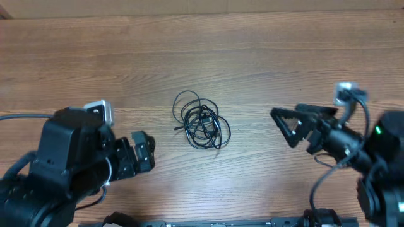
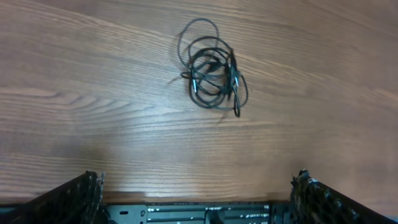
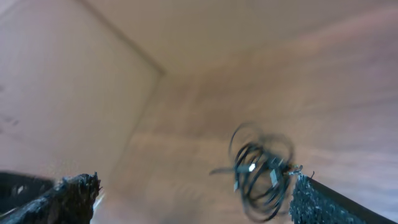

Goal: Untangle cables
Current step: 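Reach the right gripper into the loosened cables and grasp a strand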

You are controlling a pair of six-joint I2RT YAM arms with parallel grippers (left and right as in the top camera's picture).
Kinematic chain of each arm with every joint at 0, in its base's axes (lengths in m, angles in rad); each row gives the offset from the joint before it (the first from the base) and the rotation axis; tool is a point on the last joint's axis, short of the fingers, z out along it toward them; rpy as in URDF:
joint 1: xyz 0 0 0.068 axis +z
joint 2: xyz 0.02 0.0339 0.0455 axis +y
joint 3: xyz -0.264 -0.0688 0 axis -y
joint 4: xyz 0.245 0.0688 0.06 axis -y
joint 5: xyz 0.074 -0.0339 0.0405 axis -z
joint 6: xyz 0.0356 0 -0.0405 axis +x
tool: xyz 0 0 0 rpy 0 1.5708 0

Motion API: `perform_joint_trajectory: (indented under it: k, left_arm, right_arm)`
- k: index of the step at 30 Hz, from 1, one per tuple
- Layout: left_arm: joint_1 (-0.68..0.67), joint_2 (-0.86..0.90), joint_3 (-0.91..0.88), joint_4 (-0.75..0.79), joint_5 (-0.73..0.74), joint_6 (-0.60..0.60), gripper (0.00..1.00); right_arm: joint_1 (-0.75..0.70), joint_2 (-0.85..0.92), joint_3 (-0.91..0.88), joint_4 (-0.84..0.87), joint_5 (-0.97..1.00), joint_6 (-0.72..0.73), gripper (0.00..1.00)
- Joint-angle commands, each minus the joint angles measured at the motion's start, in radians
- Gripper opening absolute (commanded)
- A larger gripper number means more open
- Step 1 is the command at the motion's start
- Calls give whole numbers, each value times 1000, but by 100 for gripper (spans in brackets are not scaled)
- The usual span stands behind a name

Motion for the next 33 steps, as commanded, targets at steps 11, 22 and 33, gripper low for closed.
perform_joint_trajectory:
  k: [11,22,33]
  left_arm:
    - [-5,134,-5,10,-50,-112,100]
    - [-6,232,-5,-13,-83,-75,100]
    - [23,233,-5,-13,-120,-72,99]
  right_arm:
    - [239,326,19,-132,-22,-74,89]
    - [553,600,19,-98,383,-72,93]
    - [677,772,19,26,426,-79,70]
